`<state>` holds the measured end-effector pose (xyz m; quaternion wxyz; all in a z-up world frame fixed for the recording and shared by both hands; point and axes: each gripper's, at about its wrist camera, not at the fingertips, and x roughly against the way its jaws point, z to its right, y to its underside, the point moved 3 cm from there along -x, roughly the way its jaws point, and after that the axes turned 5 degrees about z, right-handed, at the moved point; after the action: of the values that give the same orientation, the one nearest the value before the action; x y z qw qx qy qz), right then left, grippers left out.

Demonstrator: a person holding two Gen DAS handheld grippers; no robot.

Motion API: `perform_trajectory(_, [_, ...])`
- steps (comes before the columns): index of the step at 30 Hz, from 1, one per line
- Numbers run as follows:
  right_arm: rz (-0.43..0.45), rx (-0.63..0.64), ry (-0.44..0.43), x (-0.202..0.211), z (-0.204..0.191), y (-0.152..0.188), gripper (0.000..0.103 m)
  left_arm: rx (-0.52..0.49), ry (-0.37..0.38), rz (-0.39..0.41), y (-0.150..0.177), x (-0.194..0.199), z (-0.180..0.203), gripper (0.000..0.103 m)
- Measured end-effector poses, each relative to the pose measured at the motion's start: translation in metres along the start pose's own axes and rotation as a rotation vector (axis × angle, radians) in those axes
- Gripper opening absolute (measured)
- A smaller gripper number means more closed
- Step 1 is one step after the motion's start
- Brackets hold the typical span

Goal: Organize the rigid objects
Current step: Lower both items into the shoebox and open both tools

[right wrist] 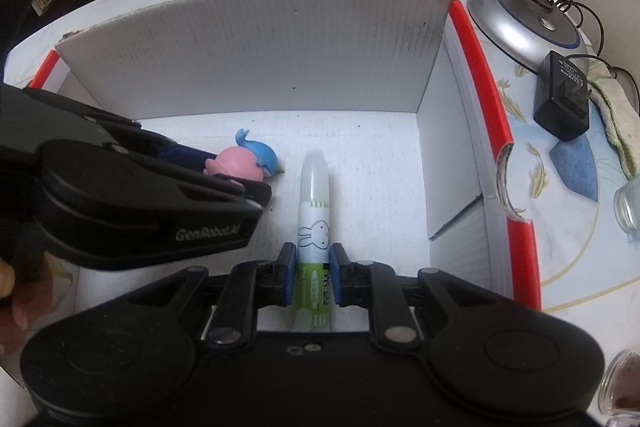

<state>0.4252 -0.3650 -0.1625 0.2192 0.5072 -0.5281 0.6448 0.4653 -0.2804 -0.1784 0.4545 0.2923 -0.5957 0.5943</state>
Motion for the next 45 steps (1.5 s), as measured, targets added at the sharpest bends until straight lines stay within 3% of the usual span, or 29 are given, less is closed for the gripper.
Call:
perform_trajectory(4, [0.01,0.001,-0.002,0.004,-0.001,0.0,0.023,0.0,-0.003,0.009,-0.001,0.006,0.001,0.036])
perform_trajectory(8, [0.028,-0.005,-0.011,0.009,0.0,-0.001,0.023,0.006,-0.002,0.039,0.0,0.019,0.002,0.047])
perform_trajectory(22, [0.114,0.012,-0.038,0.05,-0.012,0.001,0.033,0.012,-0.042,0.173,0.012,0.092,-0.003,0.048])
perform_trajectory(35, [0.203,0.043,-0.049,0.102,-0.046,0.014,0.056,0.02,-0.048,0.316,0.052,0.167,-0.016,0.048])
perform_trajectory(45, [0.28,0.027,-0.053,0.142,-0.085,0.028,0.064,0.013,-0.023,0.413,0.095,0.22,-0.034,0.049])
